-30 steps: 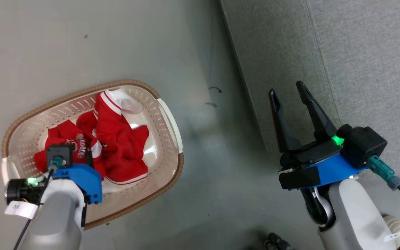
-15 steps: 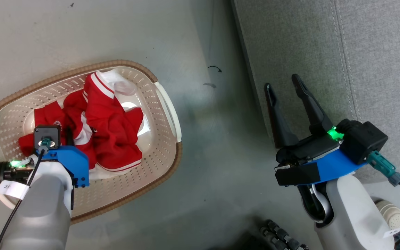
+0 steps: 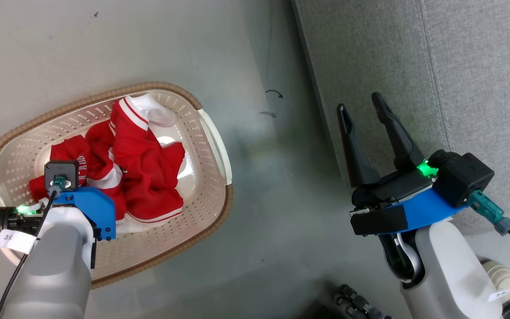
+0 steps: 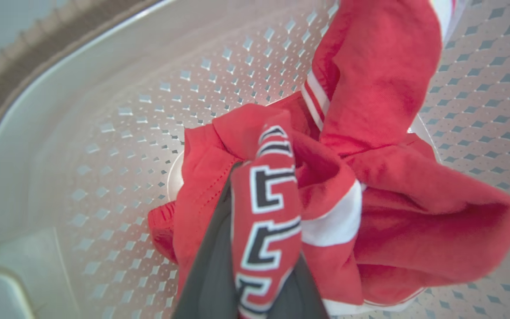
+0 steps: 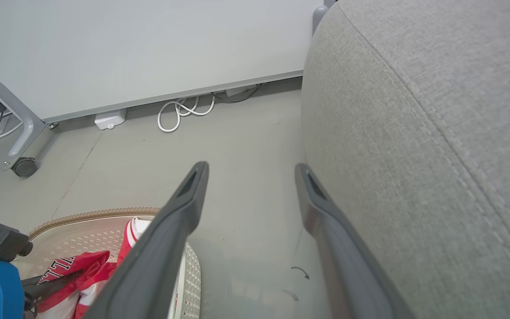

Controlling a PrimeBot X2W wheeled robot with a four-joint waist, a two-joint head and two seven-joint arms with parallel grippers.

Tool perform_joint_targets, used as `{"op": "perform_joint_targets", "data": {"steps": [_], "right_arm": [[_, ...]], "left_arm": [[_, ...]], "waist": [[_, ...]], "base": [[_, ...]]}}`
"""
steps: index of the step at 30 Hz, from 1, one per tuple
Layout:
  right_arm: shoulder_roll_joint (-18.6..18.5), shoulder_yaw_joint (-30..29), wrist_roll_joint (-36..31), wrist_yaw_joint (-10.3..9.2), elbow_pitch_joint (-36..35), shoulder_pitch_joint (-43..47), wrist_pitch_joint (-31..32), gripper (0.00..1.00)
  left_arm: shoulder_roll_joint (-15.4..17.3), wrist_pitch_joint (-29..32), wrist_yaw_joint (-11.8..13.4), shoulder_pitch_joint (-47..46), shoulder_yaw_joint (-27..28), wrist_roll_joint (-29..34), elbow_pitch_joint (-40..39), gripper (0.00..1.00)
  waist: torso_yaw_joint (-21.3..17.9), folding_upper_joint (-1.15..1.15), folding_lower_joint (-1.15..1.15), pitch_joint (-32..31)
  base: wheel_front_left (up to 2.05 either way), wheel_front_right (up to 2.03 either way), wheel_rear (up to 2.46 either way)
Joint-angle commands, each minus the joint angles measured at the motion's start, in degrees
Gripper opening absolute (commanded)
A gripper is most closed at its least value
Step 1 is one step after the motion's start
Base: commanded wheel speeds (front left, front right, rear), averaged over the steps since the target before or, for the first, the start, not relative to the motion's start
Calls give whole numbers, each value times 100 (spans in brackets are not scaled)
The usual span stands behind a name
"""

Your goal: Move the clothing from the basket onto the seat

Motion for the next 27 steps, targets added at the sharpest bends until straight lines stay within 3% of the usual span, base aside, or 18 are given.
{"op": "perform_joint_targets", "data": {"steps": [1, 15, 27], "right_arm": [[-12, 5, -36, 3, 20, -69, -21, 100], [-14, -124, -373, 3, 311, 171, -20, 100], [-16, -227, -624, 3, 672, 518, -19, 100]], "left_arm": [[-9, -41, -39, -60, -10, -24, 20, 0], [-376, -185, -360, 401, -350, 54, -73, 0], [-702, -194, -640, 1137, -645, 113, -1321, 0]], "waist": [[29, 0, -1, -68], [614, 0, -1, -1275], [1261, 0, -1, -2618]], "base": [[0, 0, 0], [0, 0, 0], [0, 0, 0]]}}
